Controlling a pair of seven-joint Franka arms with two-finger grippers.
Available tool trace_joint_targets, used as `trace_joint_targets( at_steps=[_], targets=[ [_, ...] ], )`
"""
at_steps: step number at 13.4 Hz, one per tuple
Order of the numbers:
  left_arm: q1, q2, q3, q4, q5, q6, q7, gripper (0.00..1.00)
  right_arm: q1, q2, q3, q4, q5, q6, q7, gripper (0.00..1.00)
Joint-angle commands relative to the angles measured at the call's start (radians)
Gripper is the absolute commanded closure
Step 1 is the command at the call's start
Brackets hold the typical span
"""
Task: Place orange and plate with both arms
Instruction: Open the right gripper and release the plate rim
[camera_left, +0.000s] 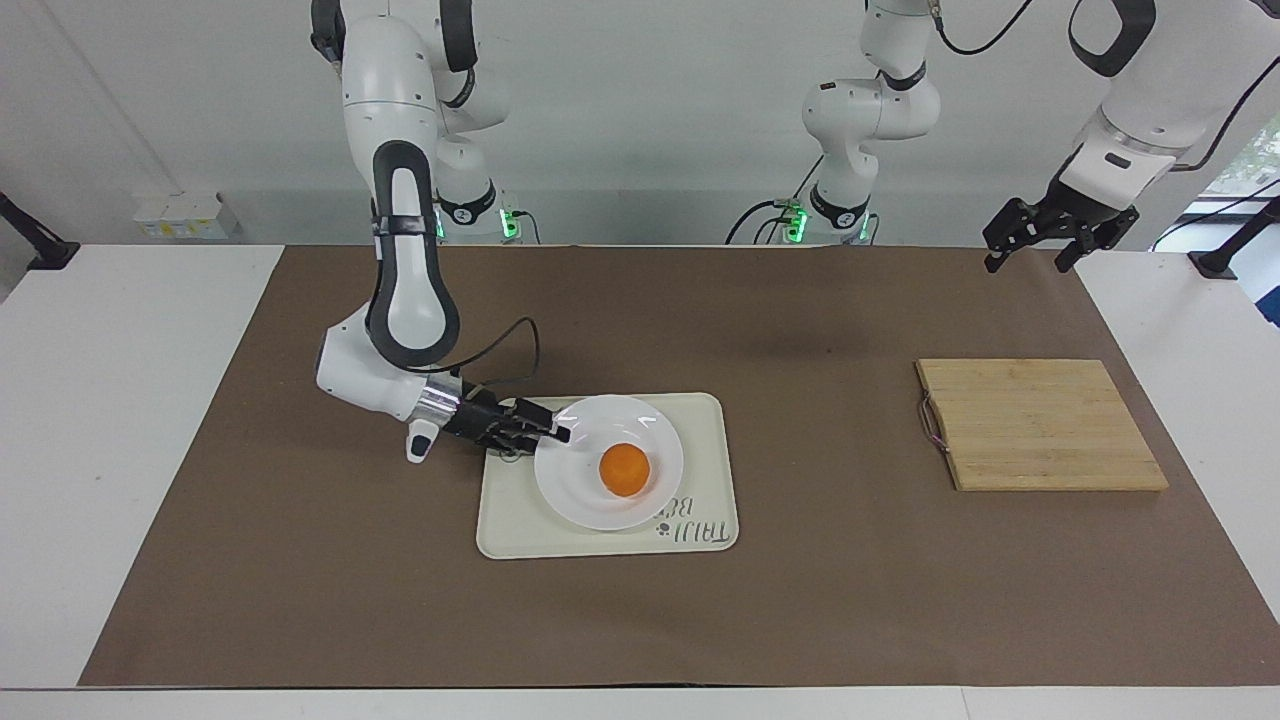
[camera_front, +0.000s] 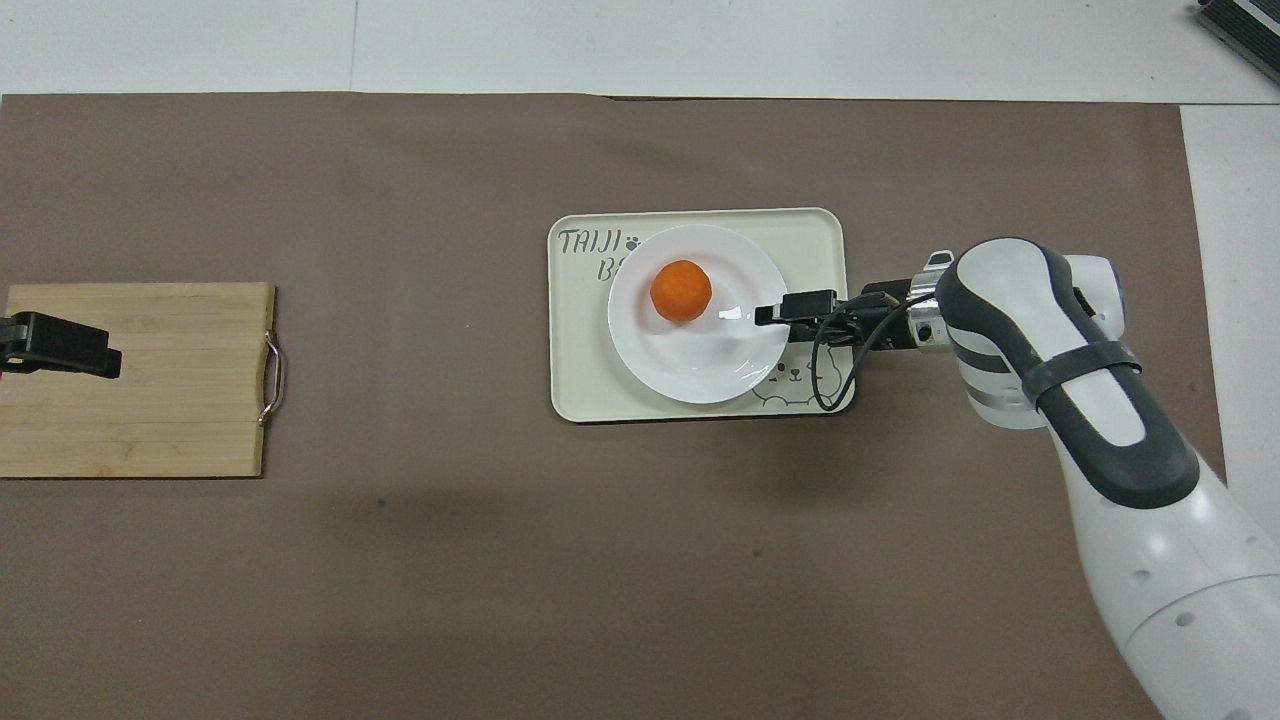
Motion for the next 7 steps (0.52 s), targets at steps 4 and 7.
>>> trace_joint_targets(
  at_steps=[4,7],
  targets=[
    [0.0,-0.024,-0.002,-0.028,0.02,0.018,-0.012,0.0,-0.019,-0.126,-0.031,0.017,-0.283,0.01,0.144,0.0],
    [0.0,-0.024,-0.002,-0.027,0.02,0.018,-0.012,0.0,-0.02,-0.224,-0.04,0.045,-0.569,-0.006,0.296,0.0]
  ],
)
